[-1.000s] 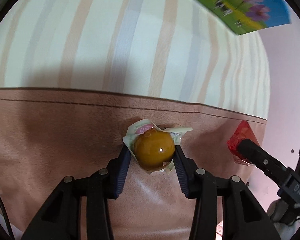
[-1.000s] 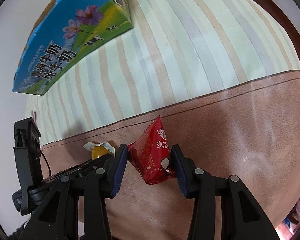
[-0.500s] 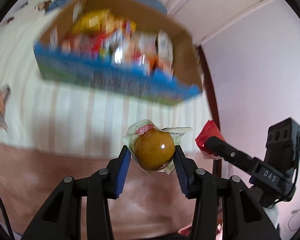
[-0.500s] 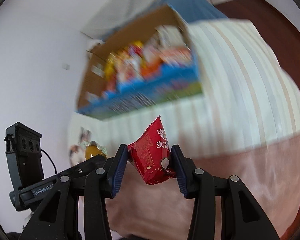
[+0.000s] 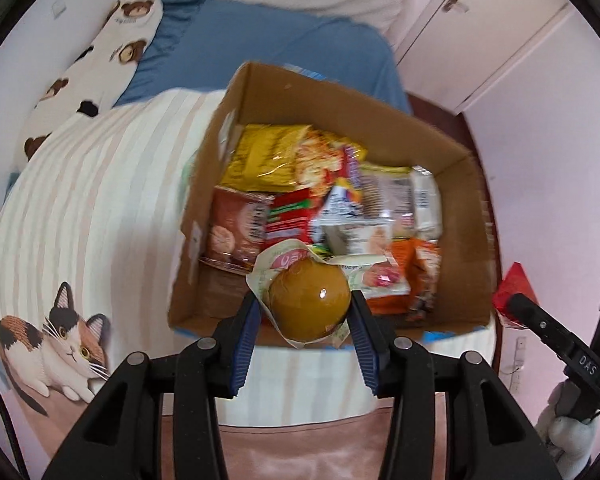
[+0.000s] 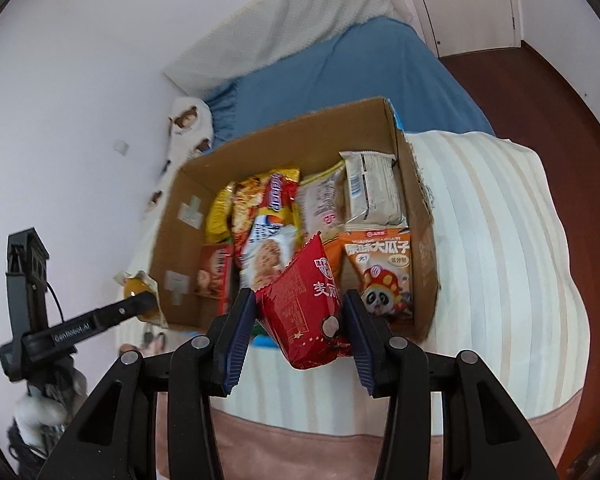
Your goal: Organize snacks
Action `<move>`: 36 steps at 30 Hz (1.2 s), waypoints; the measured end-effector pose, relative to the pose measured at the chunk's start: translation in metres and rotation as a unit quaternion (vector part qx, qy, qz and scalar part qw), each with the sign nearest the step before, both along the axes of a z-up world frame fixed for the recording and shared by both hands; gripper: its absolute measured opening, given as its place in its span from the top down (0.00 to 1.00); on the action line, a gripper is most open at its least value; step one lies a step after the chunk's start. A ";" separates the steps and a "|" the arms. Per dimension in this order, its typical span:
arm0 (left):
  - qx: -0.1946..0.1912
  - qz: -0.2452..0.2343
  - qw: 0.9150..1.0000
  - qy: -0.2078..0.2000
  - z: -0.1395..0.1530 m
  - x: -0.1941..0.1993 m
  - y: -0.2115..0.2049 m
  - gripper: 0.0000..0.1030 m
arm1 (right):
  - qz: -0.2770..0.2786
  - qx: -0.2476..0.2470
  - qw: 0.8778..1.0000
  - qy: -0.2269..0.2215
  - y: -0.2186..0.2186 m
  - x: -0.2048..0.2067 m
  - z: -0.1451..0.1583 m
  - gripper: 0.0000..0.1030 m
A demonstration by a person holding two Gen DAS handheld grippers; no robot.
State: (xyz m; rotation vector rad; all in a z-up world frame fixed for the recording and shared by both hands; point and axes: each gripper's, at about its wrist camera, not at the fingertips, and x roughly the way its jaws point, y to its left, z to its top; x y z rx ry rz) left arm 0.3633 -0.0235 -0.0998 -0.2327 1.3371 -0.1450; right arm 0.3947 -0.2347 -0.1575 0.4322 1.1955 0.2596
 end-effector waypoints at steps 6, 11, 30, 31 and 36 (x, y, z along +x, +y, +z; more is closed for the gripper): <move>0.035 0.006 0.999 0.038 -0.028 0.017 0.005 0.51 | 0.015 -0.026 0.998 0.060 0.012 0.021 -0.038 0.15; 0.062 0.010 0.998 0.004 -0.026 0.013 0.002 0.14 | 0.019 -0.066 0.995 0.074 0.015 0.022 -0.050 0.06; 0.116 -0.027 0.991 -0.053 0.000 -0.019 -0.041 0.00 | -0.016 -0.162 0.986 0.025 0.015 0.002 -0.022 0.02; 0.117 -0.027 0.991 -0.057 0.003 -0.021 -0.042 0.00 | -0.017 -0.163 0.986 0.020 0.015 -0.001 -0.018 0.02; 0.114 -0.023 0.990 -0.081 0.022 -0.036 -0.045 0.00 | -0.022 -0.169 0.985 -0.005 0.013 -0.021 0.004 0.02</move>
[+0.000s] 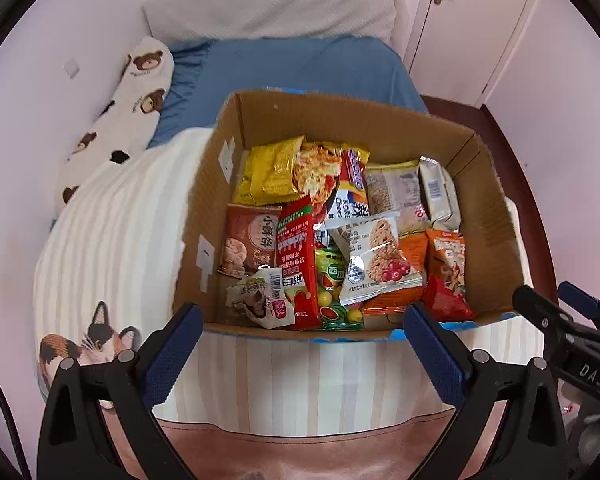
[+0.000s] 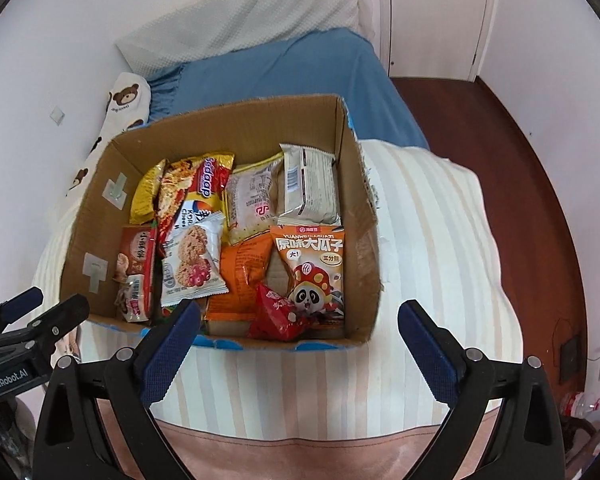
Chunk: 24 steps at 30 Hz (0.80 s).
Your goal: Organize snacks
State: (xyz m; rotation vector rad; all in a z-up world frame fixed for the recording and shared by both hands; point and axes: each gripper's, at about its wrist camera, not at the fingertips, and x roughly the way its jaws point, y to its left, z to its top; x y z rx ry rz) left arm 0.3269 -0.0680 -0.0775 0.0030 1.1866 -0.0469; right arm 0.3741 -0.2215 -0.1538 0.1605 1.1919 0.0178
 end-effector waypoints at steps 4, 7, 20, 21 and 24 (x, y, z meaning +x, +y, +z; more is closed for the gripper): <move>-0.005 0.004 1.000 -0.025 0.023 -0.020 0.001 0.00 | 0.002 -0.003 1.000 -0.023 0.000 -0.020 0.021 0.02; -0.013 0.002 0.999 -0.046 0.040 -0.039 0.001 0.00 | 0.002 -0.004 0.999 -0.046 0.000 -0.042 0.042 0.02; -0.011 -0.018 0.992 -0.122 0.108 -0.128 -0.003 0.00 | -0.001 0.003 0.992 -0.129 -0.006 -0.138 0.125 0.00; -0.007 -0.019 0.991 -0.129 0.114 -0.135 -0.003 0.00 | -0.001 0.001 0.991 -0.135 -0.006 -0.145 0.131 0.00; -0.009 -0.020 0.990 -0.139 0.127 -0.154 -0.003 0.00 | -0.001 -0.001 0.989 -0.149 -0.007 -0.169 0.147 0.00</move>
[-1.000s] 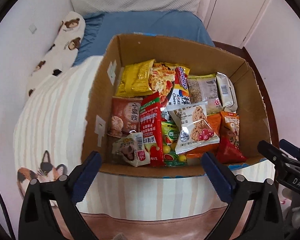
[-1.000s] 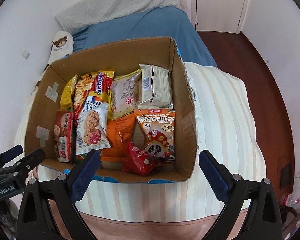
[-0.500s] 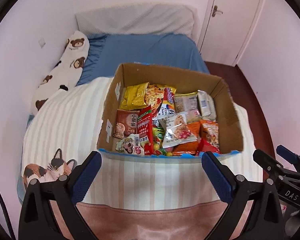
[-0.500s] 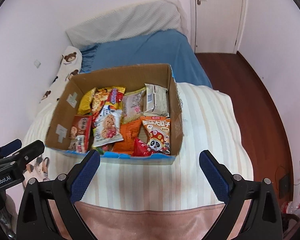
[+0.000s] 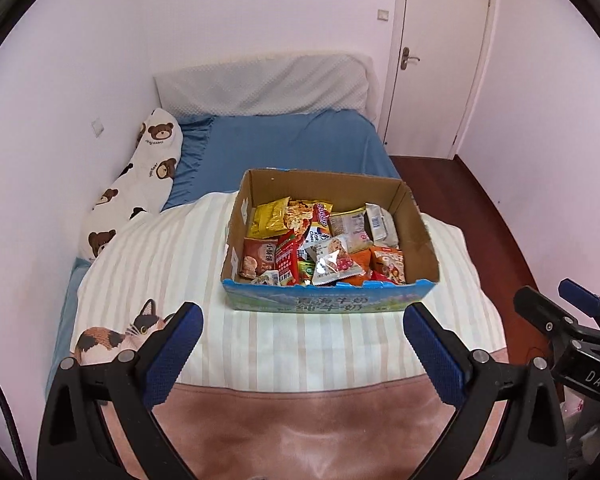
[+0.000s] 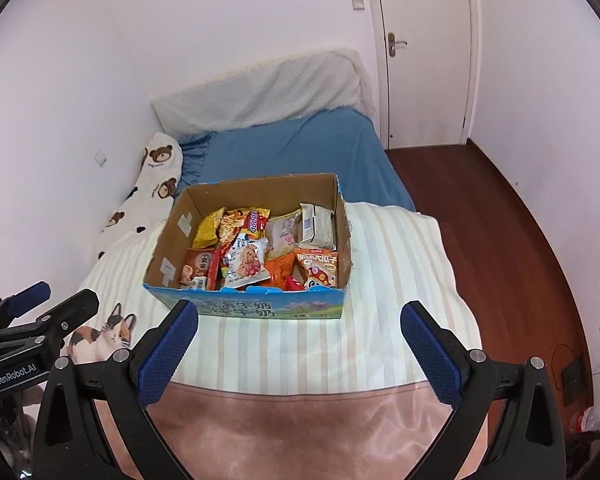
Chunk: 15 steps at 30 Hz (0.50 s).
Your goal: Organize snacks
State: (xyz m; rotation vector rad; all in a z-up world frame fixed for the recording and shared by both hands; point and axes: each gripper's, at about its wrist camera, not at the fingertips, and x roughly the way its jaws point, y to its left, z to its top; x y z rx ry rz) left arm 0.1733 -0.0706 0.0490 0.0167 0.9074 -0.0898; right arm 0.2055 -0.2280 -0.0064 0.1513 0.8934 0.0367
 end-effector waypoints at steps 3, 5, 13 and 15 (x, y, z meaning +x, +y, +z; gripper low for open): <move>-0.002 -0.001 1.000 -0.010 0.010 -0.018 0.000 0.00 | 0.002 -0.005 1.000 -0.013 0.002 -0.021 0.013 0.00; -0.004 0.000 1.000 -0.015 0.017 -0.030 0.000 0.00 | 0.003 -0.005 1.000 -0.022 0.004 -0.036 0.022 0.00; -0.012 0.016 0.999 -0.035 0.036 -0.069 0.004 0.00 | 0.012 -0.004 0.999 -0.046 0.010 -0.076 0.050 0.00; -0.006 0.017 0.999 -0.044 0.041 -0.077 0.003 0.00 | 0.013 -0.007 0.999 -0.050 0.011 -0.084 0.054 0.00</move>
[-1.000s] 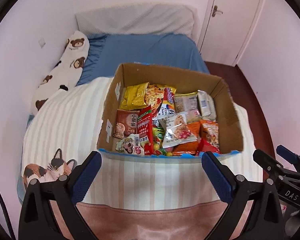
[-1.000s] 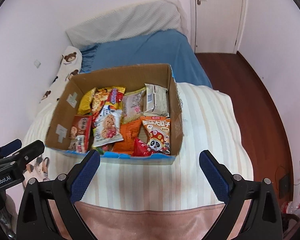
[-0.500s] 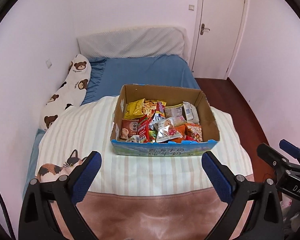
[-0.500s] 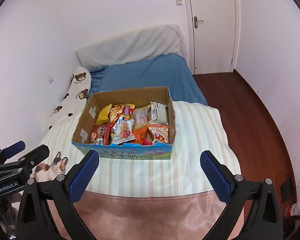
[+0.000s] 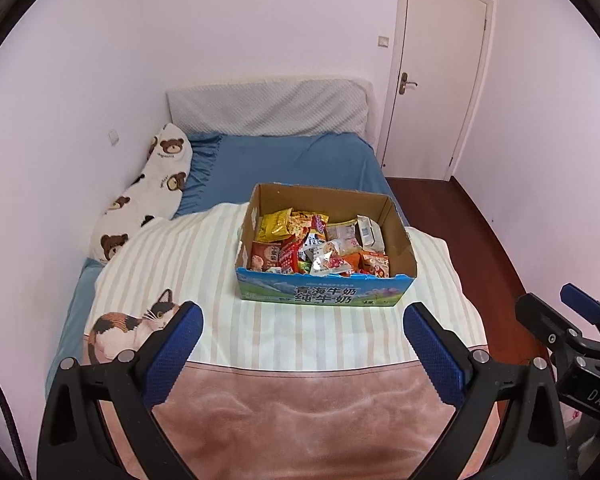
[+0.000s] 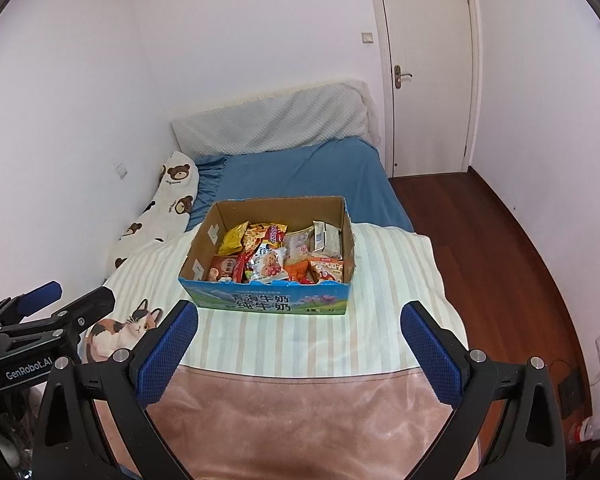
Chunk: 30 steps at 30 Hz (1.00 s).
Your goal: Organize snacks
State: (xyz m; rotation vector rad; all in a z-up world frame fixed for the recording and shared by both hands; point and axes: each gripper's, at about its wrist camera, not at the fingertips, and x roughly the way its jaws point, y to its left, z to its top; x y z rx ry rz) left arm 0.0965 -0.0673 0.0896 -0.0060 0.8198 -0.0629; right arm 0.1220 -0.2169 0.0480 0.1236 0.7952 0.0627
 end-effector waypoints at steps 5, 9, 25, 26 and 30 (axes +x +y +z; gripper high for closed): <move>0.002 0.005 1.000 -0.013 0.007 -0.010 0.001 0.00 | -0.001 -0.010 1.000 -0.009 0.002 -0.010 0.007 0.00; -0.001 0.007 1.000 -0.009 0.005 -0.008 0.002 0.00 | 0.001 -0.017 1.000 -0.013 0.005 -0.011 0.012 0.00; 0.010 0.033 0.999 0.034 -0.035 0.045 -0.004 0.00 | -0.018 -0.030 0.999 0.004 -0.007 0.045 -0.019 0.00; 0.011 0.034 0.999 0.036 -0.037 0.049 -0.005 0.00 | -0.020 -0.031 0.999 0.005 -0.008 0.050 -0.021 0.00; 0.020 0.037 0.998 0.039 -0.043 0.068 -0.007 0.00 | -0.025 -0.021 0.999 0.017 -0.013 0.072 -0.032 0.00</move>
